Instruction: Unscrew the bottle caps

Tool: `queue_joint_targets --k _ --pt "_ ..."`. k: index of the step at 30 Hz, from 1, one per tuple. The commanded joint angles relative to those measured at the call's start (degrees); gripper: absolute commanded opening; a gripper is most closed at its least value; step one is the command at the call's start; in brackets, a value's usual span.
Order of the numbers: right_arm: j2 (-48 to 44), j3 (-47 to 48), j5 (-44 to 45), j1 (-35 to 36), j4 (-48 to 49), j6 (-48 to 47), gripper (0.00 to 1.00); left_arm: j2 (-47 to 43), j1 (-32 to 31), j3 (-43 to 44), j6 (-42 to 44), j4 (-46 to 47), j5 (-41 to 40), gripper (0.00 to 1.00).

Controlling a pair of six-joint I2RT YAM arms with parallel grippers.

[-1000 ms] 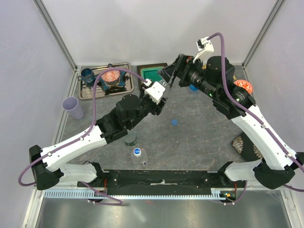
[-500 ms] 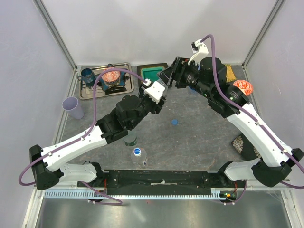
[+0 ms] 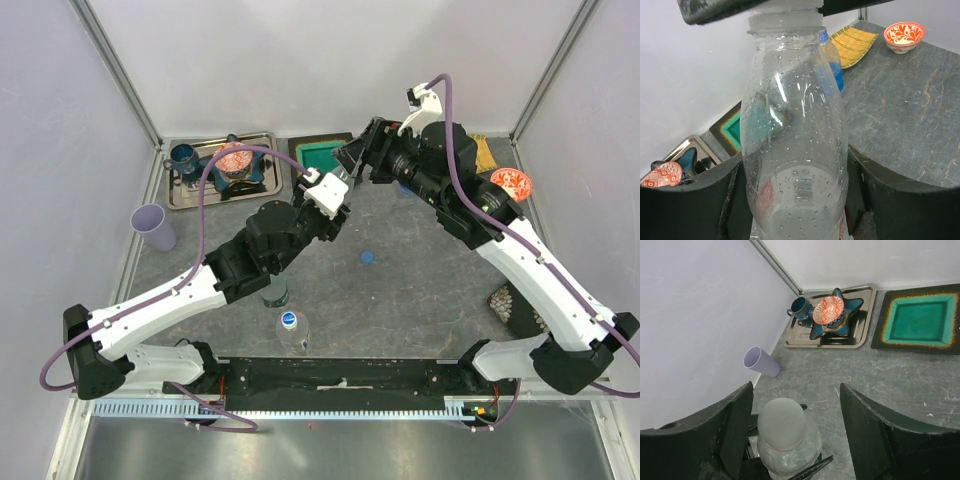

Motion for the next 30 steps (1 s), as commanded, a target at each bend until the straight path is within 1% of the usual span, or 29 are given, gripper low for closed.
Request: queue_joint_targets --k 1,3,6,11,12,14,17,18,20,21,22,25,26,27,28,29,30 --pt "-2.0 -0.1 1.0 0.5 2.8 -0.1 0.76 0.3 -0.3 0.4 1.8 3.0 -0.7 0.43" --pt "-2.2 -0.4 0.9 0.5 2.9 -0.1 0.75 0.6 -0.3 0.4 1.9 2.9 -0.7 0.44" --pt "-2.4 -0.9 0.7 0.5 3.1 0.0 0.70 0.6 -0.3 0.5 1.7 2.8 -0.9 0.44" --pt "-2.8 -1.8 0.4 0.5 3.3 0.0 0.54 0.7 -0.2 0.6 1.5 2.9 -0.9 0.44" --pt "-2.8 -1.9 0.3 0.5 3.4 0.0 0.49 0.6 -0.3 0.6 1.5 2.9 -1.0 0.44" --pt "-2.9 -2.2 0.1 0.4 3.3 0.0 0.46 0.5 -0.3 0.6 1.6 2.9 -1.0 0.44" --pt "-3.3 -2.9 0.3 0.5 3.4 0.0 0.33 0.4 -0.3 0.6 1.5 3.0 -1.0 0.44" --pt "-3.5 -3.0 0.5 0.5 3.4 -0.2 0.21 0.3 -0.3 0.6 1.3 3.0 -1.0 0.44" --pt "-3.8 -3.4 1.2 0.5 3.4 -0.3 0.08 -0.1 -0.3 0.5 1.2 2.9 -0.7 0.44" --pt "-3.9 -3.5 1.1 0.5 3.4 -0.8 0.00 -0.4 -0.3 0.4 0.8 2.9 -0.4 0.44" --pt "-3.9 -3.5 1.0 0.4 3.4 -1.2 0.00 -0.7 -0.2 0.3 0.7 2.8 0.0 0.44" --pt "-4.0 -3.0 -3.2 0.5 4.1 -3.8 0.00 -2.3 -0.1 0.2 -0.7 2.2 3.8 0.44" --pt "-4.2 -3.0 -4.8 0.5 4.5 -4.5 0.00 -3.5 0.0 0.3 -1.2 1.8 8.2 0.44" --pt "-4.3 -2.8 -9.5 0.4 5.5 -5.7 0.00 -4.0 0.5 0.5 -2.3 0.6 10.8 0.44" --pt "-4.3 -1.9 -11.9 0.5 5.7 -7.5 0.00 -4.6 0.8 0.6 -3.1 -0.1 13.4 0.43" --pt "-3.9 -1.2 -14.3 0.4 5.7 -8.7 0.00 -5.7 1.5 1.5 -4.2 -0.4 21.7 0.42" --pt "-3.9 -0.5 -20.3 0.4 5.7 -9.8 0.00 -5.9 4.1 2.2 -6.8 -2.9 27.8 0.42"
